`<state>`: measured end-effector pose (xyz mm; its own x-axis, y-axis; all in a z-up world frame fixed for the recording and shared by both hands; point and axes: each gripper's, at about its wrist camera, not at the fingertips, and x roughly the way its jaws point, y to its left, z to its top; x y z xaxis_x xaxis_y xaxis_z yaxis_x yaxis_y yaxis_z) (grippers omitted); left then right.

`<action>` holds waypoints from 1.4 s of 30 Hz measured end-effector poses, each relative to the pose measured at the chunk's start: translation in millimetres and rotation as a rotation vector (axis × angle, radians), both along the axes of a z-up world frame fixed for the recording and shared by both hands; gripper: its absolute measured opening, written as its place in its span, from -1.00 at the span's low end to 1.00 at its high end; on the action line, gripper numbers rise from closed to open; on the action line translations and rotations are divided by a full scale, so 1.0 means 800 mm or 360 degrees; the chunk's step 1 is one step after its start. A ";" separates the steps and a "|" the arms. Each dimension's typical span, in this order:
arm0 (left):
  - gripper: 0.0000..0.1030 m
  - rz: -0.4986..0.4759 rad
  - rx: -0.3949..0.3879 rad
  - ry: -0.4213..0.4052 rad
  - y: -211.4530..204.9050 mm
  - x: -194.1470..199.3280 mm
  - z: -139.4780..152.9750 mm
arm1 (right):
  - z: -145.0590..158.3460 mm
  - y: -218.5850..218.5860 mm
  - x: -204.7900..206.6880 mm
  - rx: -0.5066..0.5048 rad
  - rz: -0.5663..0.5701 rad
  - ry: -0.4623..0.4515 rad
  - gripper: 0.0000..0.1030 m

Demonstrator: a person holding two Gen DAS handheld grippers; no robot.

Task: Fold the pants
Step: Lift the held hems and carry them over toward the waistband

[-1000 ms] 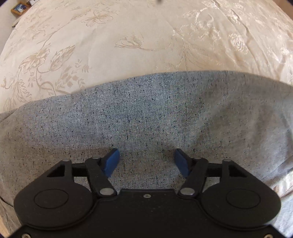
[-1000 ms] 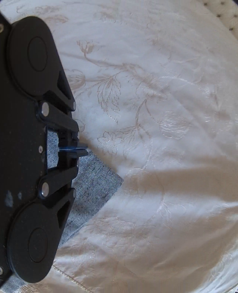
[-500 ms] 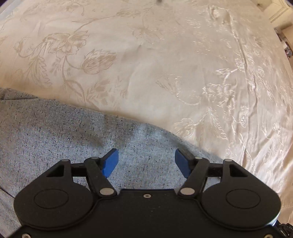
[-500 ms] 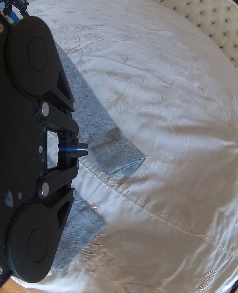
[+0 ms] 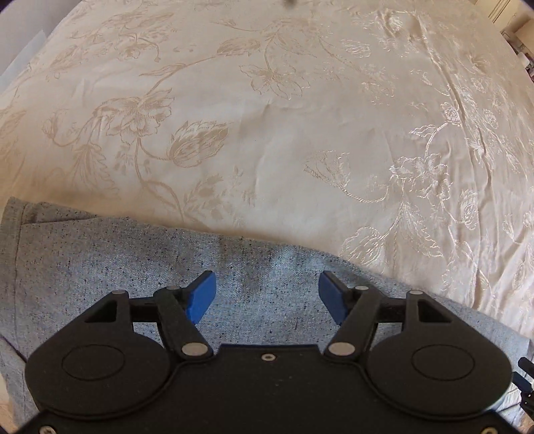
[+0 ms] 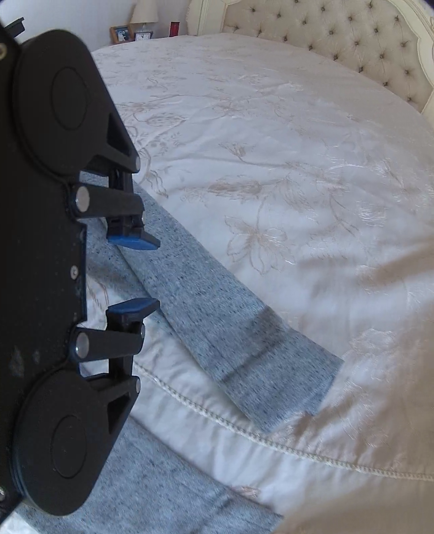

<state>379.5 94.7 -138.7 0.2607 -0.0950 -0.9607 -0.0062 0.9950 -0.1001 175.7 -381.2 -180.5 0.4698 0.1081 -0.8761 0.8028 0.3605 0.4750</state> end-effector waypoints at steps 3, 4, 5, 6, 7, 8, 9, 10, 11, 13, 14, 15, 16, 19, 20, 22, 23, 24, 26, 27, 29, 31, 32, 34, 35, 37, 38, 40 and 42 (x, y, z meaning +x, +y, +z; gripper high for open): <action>0.34 0.0015 0.0005 0.0000 0.009 0.000 0.001 | -0.015 0.009 0.020 0.0015 -0.0009 0.0062 -0.31; 0.34 0.0023 0.0000 0.0003 0.012 0.001 0.001 | -0.020 0.009 0.024 0.0026 -0.0021 0.0084 -0.31; 0.34 0.0033 -0.0002 0.0008 0.015 0.002 -0.001 | -0.025 0.009 0.029 0.0048 -0.0038 0.0100 -0.31; 0.34 0.0042 0.0001 0.0013 0.018 0.003 -0.002 | -0.029 0.009 0.032 0.0066 -0.0055 0.0109 -0.31; 0.34 0.0052 0.0004 0.0013 0.021 0.004 -0.003 | -0.035 0.007 0.035 0.0075 -0.0080 0.0114 -0.31; 0.34 0.0063 0.0010 0.0015 0.024 0.007 -0.005 | -0.037 0.006 0.037 0.0067 -0.0103 0.0111 -0.31; 0.34 0.0071 0.0011 0.0018 0.027 0.009 -0.006 | -0.043 0.004 0.041 0.0046 -0.0131 0.0101 -0.32; 0.34 0.0081 0.0010 0.0023 0.030 0.012 -0.008 | -0.044 0.003 0.042 0.0031 -0.0150 0.0086 -0.32; 0.34 0.0091 0.0007 0.0030 0.033 0.014 -0.009 | -0.043 0.003 0.044 0.0018 -0.0164 0.0058 -0.32; 0.34 0.0119 0.0003 0.0043 0.039 0.020 -0.011 | -0.038 0.004 0.047 -0.0051 -0.0176 0.0006 -0.72; 0.34 0.0137 -0.0003 0.0050 0.043 0.023 -0.012 | -0.035 0.005 0.051 -0.0089 -0.0153 0.0014 -0.93; 0.34 0.0159 -0.0011 0.0058 0.048 0.026 -0.013 | -0.032 0.006 0.054 -0.0113 -0.0133 0.0019 -0.91; 0.34 0.0181 -0.0018 0.0070 0.052 0.030 -0.014 | -0.029 0.007 0.057 -0.0133 -0.0122 0.0009 -0.91; 0.34 0.0262 -0.0032 0.0114 0.066 0.043 -0.021 | -0.022 0.011 0.065 -0.0172 -0.0087 -0.0017 -0.91; 0.34 0.0287 -0.0033 0.0123 0.070 0.047 -0.023 | -0.020 0.013 0.067 -0.0182 -0.0087 -0.0022 -0.91; 0.34 0.0333 -0.0032 0.0139 0.076 0.055 -0.026 | -0.017 0.015 0.070 -0.0198 -0.0092 -0.0040 -0.91; 0.34 0.0361 -0.0034 0.0155 0.080 0.060 -0.029 | -0.013 0.014 0.069 -0.0201 -0.0094 -0.0054 -0.91; 0.35 0.0382 -0.0037 0.0175 0.082 0.065 -0.032 | -0.009 0.014 0.069 -0.0210 -0.0096 -0.0065 -0.91; 0.35 0.0418 -0.0024 0.0226 0.085 0.077 -0.041 | 0.005 0.011 0.067 -0.0228 -0.0092 -0.0093 -0.91; 0.35 0.0432 -0.0001 0.0243 0.085 0.082 -0.045 | 0.011 0.009 0.067 -0.0230 -0.0082 -0.0105 -0.91; 0.35 0.0440 0.0074 0.0274 0.082 0.093 -0.053 | 0.018 0.008 0.065 -0.0234 -0.0065 -0.0117 -0.91; 0.40 0.0432 0.0181 0.0300 0.075 0.101 -0.060 | 0.022 0.007 0.063 -0.0235 -0.0053 -0.0121 -0.91; 0.43 0.0429 0.0229 0.0335 0.071 0.104 -0.066 | 0.024 0.005 0.061 -0.0231 -0.0051 -0.0123 -0.91; 0.49 0.0441 0.0284 0.0439 0.065 0.109 -0.081 | 0.027 0.005 0.050 -0.0219 -0.0053 -0.0124 -0.91; 0.50 0.0456 0.0293 0.0451 0.064 0.108 -0.084 | 0.028 0.005 0.046 -0.0216 -0.0052 -0.0125 -0.91; 0.41 0.0487 0.0296 0.0478 0.063 0.104 -0.086 | 0.029 0.006 0.040 -0.0214 -0.0050 -0.0122 -0.91; 0.09 0.0497 0.0296 0.0484 0.062 0.102 -0.085 | 0.029 0.007 0.037 -0.0213 -0.0057 -0.0121 -0.91; -0.57 0.0494 0.0313 0.0431 0.062 0.093 -0.074 | 0.029 0.005 0.036 -0.0209 -0.0066 -0.0126 -0.91; -0.64 0.0499 0.0196 0.0340 0.075 0.081 -0.054 | 0.031 0.005 0.035 -0.0216 -0.0058 -0.0130 -0.91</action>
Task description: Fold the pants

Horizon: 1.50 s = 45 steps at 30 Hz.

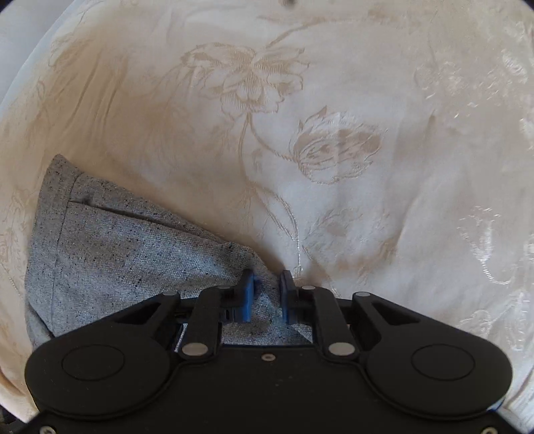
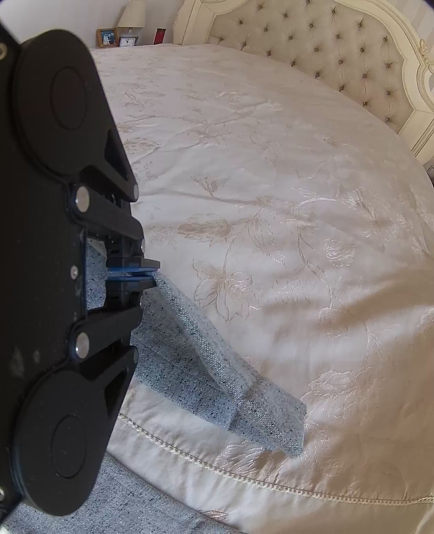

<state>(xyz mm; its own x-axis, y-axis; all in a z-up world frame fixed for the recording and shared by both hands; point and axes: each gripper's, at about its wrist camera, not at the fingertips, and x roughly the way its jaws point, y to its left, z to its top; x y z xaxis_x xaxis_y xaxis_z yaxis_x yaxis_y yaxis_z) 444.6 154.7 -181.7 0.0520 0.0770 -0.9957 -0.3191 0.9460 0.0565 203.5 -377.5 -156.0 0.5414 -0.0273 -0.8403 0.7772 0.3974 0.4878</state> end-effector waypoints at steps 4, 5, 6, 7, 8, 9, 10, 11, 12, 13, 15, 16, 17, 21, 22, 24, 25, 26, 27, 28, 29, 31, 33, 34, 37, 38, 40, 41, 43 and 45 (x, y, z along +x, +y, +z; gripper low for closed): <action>-0.67 -0.0050 -0.0172 -0.0391 0.022 -0.051 0.087 | 0.013 0.000 0.008 -0.0034 0.0058 -0.0003 -0.91; -0.67 -0.0099 -0.0201 -0.0502 0.025 -0.071 0.113 | 0.022 0.000 0.014 -0.0059 0.0090 -0.0027 -0.91; -0.69 -0.0140 -0.0234 -0.0615 0.031 -0.096 0.139 | 0.032 0.000 0.018 -0.0087 0.0127 -0.0058 -0.91; -0.71 -0.0179 -0.0271 -0.0717 0.038 -0.124 0.161 | 0.049 0.002 0.022 -0.0129 0.0178 -0.0114 -0.91; -0.71 -0.0213 -0.0300 -0.0791 0.046 -0.152 0.177 | 0.069 0.004 0.021 -0.0165 0.0216 -0.0187 -0.91; -0.71 -0.0244 -0.0318 -0.0837 0.052 -0.179 0.187 | 0.088 0.005 0.018 -0.0190 0.0241 -0.0256 -0.91; -0.71 -0.0269 -0.0327 -0.0858 0.058 -0.210 0.192 | 0.110 0.008 0.009 -0.0220 0.0268 -0.0335 -0.91; -0.72 -0.0291 -0.0325 -0.0852 0.063 -0.230 0.193 | 0.129 0.010 -0.006 -0.0248 0.0289 -0.0397 -0.91; -0.75 -0.0312 -0.0311 -0.0835 0.064 -0.250 0.189 | 0.141 0.011 -0.022 -0.0259 0.0299 -0.0421 -0.91; -0.77 -0.0330 -0.0295 -0.0810 0.067 -0.273 0.183 | 0.148 0.012 -0.037 -0.0259 0.0301 -0.0420 -0.91; -0.84 -0.0363 -0.0255 -0.0668 0.074 -0.299 0.160 | 0.149 0.014 -0.080 -0.0260 0.0308 -0.0360 -0.91; -0.86 -0.0365 -0.0221 -0.0583 0.071 -0.314 0.141 | 0.144 0.015 -0.100 -0.0270 0.0309 -0.0305 -0.91; -0.87 -0.0348 -0.0195 -0.0510 0.072 -0.329 0.120 | 0.133 0.017 -0.122 -0.0276 0.0303 -0.0230 -0.91; -0.98 -0.0284 -0.0124 -0.0223 0.066 -0.364 0.030 | 0.057 0.019 -0.198 -0.0182 0.0196 0.0085 -0.91; -1.00 -0.0270 -0.0111 -0.0175 0.064 -0.367 0.015 | 0.036 0.020 -0.211 -0.0158 0.0174 0.0161 -0.91; -1.00 -0.0254 -0.0094 -0.0159 0.060 -0.368 0.005 | -0.001 0.024 -0.232 -0.0112 0.0143 0.0273 -0.91; -1.00 -0.0263 -0.0084 -0.0168 0.057 -0.366 0.005 | -0.014 0.026 -0.241 -0.0101 0.0123 0.0305 -0.91; -1.00 -0.0272 -0.0078 -0.0174 0.055 -0.364 0.009 | -0.025 0.030 -0.249 -0.0091 0.0108 0.0315 -0.91; -1.00 -0.0281 -0.0090 -0.0187 0.054 -0.361 0.014 | -0.029 0.032 -0.252 -0.0088 0.0098 0.0312 -0.91; -1.00 -0.0293 -0.0104 -0.0199 0.054 -0.358 0.021 | -0.029 0.033 -0.255 -0.0087 0.0088 0.0305 -0.91; -1.00 -0.0304 -0.0104 -0.0215 0.053 -0.355 0.029 | -0.028 0.035 -0.258 -0.0085 0.0081 0.0287 -0.91; -1.00 -0.0322 -0.0107 -0.0246 0.055 -0.352 0.047 | -0.022 0.038 -0.261 -0.0095 0.0082 0.0239 -0.91; -1.00 -0.0304 -0.0130 -0.0274 0.060 -0.354 0.063 | -0.009 0.038 -0.260 -0.0112 0.0081 0.0199 -0.91; -1.00 -0.0289 -0.0147 -0.0284 0.064 -0.357 0.069 | -0.005 0.038 -0.262 -0.0111 0.0077 0.0184 -0.91; -1.00 -0.0233 -0.0150 -0.0304 0.081 -0.376 0.080 | 0.012 0.043 -0.270 -0.0127 0.0088 0.0148 -0.91; -1.00 -0.0223 -0.0150 -0.0300 0.083 -0.385 0.078 | 0.015 0.043 -0.271 -0.0135 0.0089 0.0148 -0.91; -0.99 -0.0200 -0.0181 -0.0285 0.087 -0.390 0.072 | 0.016 0.042 -0.275 -0.0128 0.0085 0.0152 -0.92; -0.98 -0.0176 -0.0220 -0.0275 0.090 -0.392 0.064 | 0.013 0.042 -0.277 -0.0116 0.0084 0.0156 -0.92; -0.86 -0.0104 -0.0301 -0.0273 0.094 -0.395 0.058 | 0.008 0.042 -0.276 -0.0105 0.0087 0.0171 -0.92; -0.82 -0.0037 -0.0348 -0.0281 0.098 -0.394 0.047 | 0.003 0.041 -0.274 -0.0089 0.0092 0.0190 -0.92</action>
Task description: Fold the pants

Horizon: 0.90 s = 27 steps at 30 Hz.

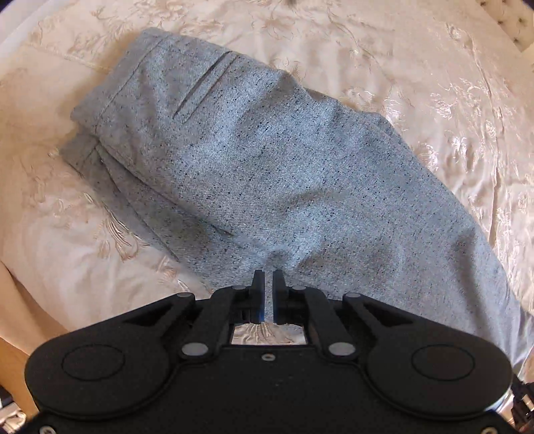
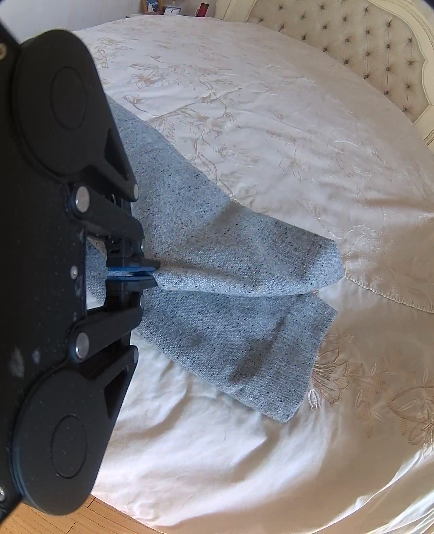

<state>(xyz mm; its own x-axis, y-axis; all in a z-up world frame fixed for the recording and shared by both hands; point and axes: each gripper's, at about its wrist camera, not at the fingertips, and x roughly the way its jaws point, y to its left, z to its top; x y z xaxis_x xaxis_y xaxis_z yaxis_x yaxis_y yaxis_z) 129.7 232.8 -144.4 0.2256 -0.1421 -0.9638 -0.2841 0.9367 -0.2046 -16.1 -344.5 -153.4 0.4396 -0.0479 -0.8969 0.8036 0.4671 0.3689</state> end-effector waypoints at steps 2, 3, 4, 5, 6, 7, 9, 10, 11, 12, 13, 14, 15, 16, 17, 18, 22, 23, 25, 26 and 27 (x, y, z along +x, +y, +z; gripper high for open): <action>-0.68 0.0030 0.0008 0.0001 -0.004 0.009 -0.009 | -0.002 0.000 0.001 0.0010 0.0000 0.0000 -0.92; -0.47 0.0038 0.0030 0.0003 -0.006 0.013 -0.012 | -0.001 0.000 0.002 0.0009 0.0009 -0.0001 -0.92; -0.39 0.0052 0.0070 0.0000 -0.009 0.018 -0.015 | 0.000 0.000 0.003 0.0006 0.0020 0.0000 -0.92; -0.36 0.0073 0.0114 -0.0007 -0.010 0.022 -0.018 | 0.003 -0.001 0.002 0.0006 0.0029 0.0000 -0.92; -0.36 0.0103 0.0152 -0.0016 -0.010 0.025 -0.019 | 0.005 -0.001 0.002 0.0006 0.0035 -0.0002 -0.92; -0.34 0.0136 0.0175 -0.0024 -0.009 0.029 -0.023 | 0.006 -0.001 0.002 0.0004 0.0040 -0.0004 -0.92; -0.16 0.0191 0.0194 -0.0023 -0.006 0.034 -0.027 | 0.008 -0.001 0.004 0.0000 0.0051 -0.0006 -0.92; -0.10 0.0210 0.0216 -0.0015 -0.005 0.037 -0.031 | 0.009 -0.001 0.005 -0.0002 0.0055 -0.0007 -0.91; -0.03 0.0221 0.0234 -0.0004 -0.006 0.041 -0.036 | 0.009 -0.001 0.006 -0.0003 0.0056 -0.0009 -0.91; -0.02 0.0228 0.0241 0.0013 -0.006 0.045 -0.041 | 0.010 -0.001 0.006 -0.0005 0.0056 -0.0012 -0.91; -0.02 0.0233 0.0249 0.0037 -0.007 0.049 -0.047 | 0.010 0.000 0.006 -0.0007 0.0055 -0.0013 -0.91; -0.20 0.0233 0.0256 0.0049 -0.009 0.054 -0.050 | 0.010 0.000 0.006 -0.0008 0.0055 -0.0014 -0.91; -0.53 0.0244 0.0280 0.0039 -0.012 0.056 -0.048 | 0.010 0.001 0.005 -0.0010 0.0056 -0.0012 -0.91; -0.62 0.0260 0.0305 0.0009 -0.015 0.056 -0.038 | 0.010 0.001 0.006 -0.0013 0.0060 -0.0007 -0.91; -0.67 0.0266 0.0304 -0.0029 -0.016 0.055 -0.025 | 0.010 0.002 0.006 -0.0018 0.0066 -0.0004 -0.91; -0.67 0.0266 0.0301 -0.0061 -0.016 0.052 -0.011 | 0.011 0.002 0.006 -0.0027 0.0068 0.0000 -0.91; -0.73 0.0258 0.0291 -0.0154 -0.010 0.033 0.047 | 0.029 0.003 -0.003 -0.0033 0.0038 -0.0041 -0.92; -0.74 0.0259 0.0299 -0.0148 -0.008 0.029 0.054 | 0.035 0.005 -0.008 -0.0033 0.0025 -0.0051 -0.92; -0.74 0.0245 0.0305 -0.0115 -0.005 0.027 0.051 | 0.040 0.008 -0.019 -0.0027 0.0006 -0.0048 -0.92; -0.74 0.0232 0.0321 -0.0095 -0.004 0.029 0.044 | 0.039 0.010 -0.026 -0.0020 -0.0007 -0.0037 -0.92; -0.74 0.0222 0.0339 -0.0074 -0.006 0.031 0.036 | 0.035 0.012 -0.030 -0.0008 -0.0014 -0.0022 -0.92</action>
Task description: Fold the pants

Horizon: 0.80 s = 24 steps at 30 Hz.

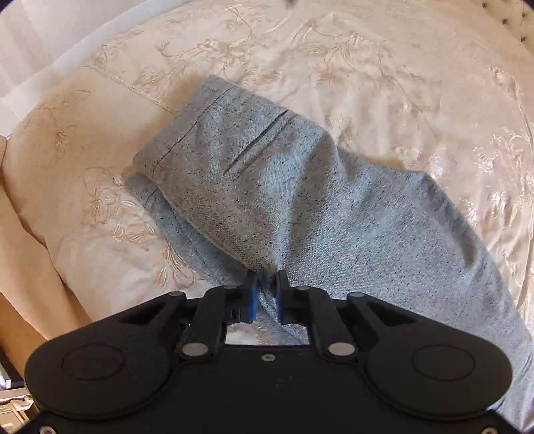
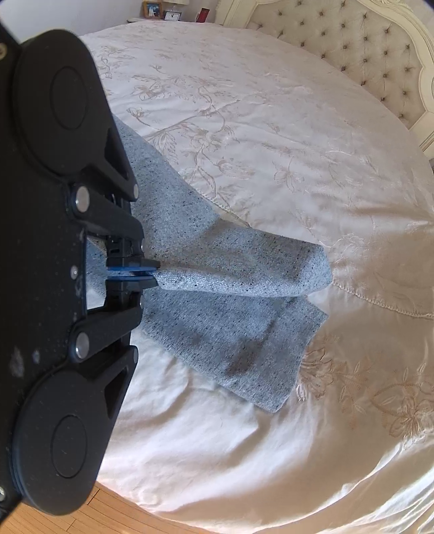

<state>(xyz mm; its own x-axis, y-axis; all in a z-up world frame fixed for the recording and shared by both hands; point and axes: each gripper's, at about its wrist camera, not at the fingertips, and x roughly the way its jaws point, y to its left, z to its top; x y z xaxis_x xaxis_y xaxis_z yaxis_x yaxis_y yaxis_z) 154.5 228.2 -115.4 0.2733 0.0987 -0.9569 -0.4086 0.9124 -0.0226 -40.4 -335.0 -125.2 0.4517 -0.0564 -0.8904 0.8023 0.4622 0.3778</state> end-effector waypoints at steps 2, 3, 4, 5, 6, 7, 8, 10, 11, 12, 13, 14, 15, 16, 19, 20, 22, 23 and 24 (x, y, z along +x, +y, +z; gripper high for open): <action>-0.73 -0.0036 0.0022 0.0068 -0.008 0.012 -0.020 | -0.016 0.000 -0.006 0.0023 -0.0010 0.0048 -0.92; -0.70 -0.0064 0.0054 0.0100 -0.013 0.017 -0.026 | -0.026 -0.001 -0.007 0.0043 -0.0013 0.0066 -0.91; -0.68 -0.0094 0.0098 0.0133 -0.021 0.022 -0.030 | -0.035 -0.002 -0.006 0.0062 -0.0003 0.0080 -0.88; -0.65 -0.0127 0.0131 0.0157 -0.027 0.026 -0.034 | -0.042 -0.003 -0.004 0.0070 0.0013 0.0091 -0.82; -0.60 -0.0160 0.0173 0.0173 -0.033 0.029 -0.035 | -0.048 -0.005 -0.002 0.0084 0.0036 0.0105 -0.73; -0.55 -0.0171 0.0217 0.0180 -0.038 0.029 -0.032 | -0.051 -0.007 0.000 0.0118 0.0056 0.0104 -0.62; -0.50 -0.0153 0.0253 0.0161 -0.043 0.024 -0.024 | -0.052 -0.011 0.000 0.0145 0.0057 0.0092 -0.58; -0.50 -0.0105 0.0278 0.0070 -0.052 0.011 -0.001 | -0.045 -0.020 -0.003 0.0163 0.0025 0.0042 -0.54; -0.51 -0.0102 0.0291 0.0027 -0.060 0.004 0.011 | -0.037 -0.027 -0.005 0.0156 0.0007 0.0013 -0.53; -0.51 -0.0115 0.0309 0.0001 -0.070 -0.002 0.020 | -0.028 -0.034 -0.006 0.0131 -0.0005 -0.0027 -0.52; -0.51 -0.0136 0.0331 -0.0010 -0.081 -0.006 0.027 | -0.021 -0.040 -0.008 0.0104 -0.0009 -0.0063 -0.50; -0.51 -0.0170 0.0356 -0.0025 -0.098 -0.010 0.035 | -0.011 -0.049 -0.008 0.0059 -0.0018 -0.0100 -0.50; -0.51 -0.0207 0.0364 -0.0042 -0.113 -0.013 0.041 | -0.007 -0.058 -0.008 0.0021 -0.0025 -0.0121 -0.47; -0.51 -0.0262 0.0349 -0.0059 -0.130 -0.013 0.046 | -0.005 -0.067 -0.007 -0.0004 -0.0029 -0.0130 -0.46; -0.51 -0.0496 0.0268 -0.0068 -0.196 -0.007 0.048 | -0.012 -0.105 0.007 -0.0069 -0.0048 -0.0090 -0.46; -0.51 -0.0580 0.0233 -0.0062 -0.220 -0.004 0.045 | -0.016 -0.116 0.013 -0.0094 -0.0037 -0.0076 -0.46; -0.51 -0.0745 0.0145 -0.0029 -0.273 0.000 0.032 | -0.026 -0.139 0.025 -0.0137 0.0007 -0.0043 -0.46; -0.51 -0.0822 0.0099 -0.0007 -0.299 0.002 0.025 | -0.032 -0.150 0.034 -0.0142 0.0030 -0.0027 -0.46; -0.48 -0.0891 0.0064 0.0006 -0.324 0.004 0.016 | -0.038 -0.161 0.039 -0.0134 0.0058 -0.0018 -0.46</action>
<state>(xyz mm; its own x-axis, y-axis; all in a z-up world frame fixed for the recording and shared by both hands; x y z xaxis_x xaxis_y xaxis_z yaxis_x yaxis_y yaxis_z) 158.0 -31.1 -102.8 0.2909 -0.0243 -0.9564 0.1385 0.9902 0.0170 -8.9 -463.6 -155.5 0.4650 -0.1143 -0.8779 0.7801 0.5218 0.3453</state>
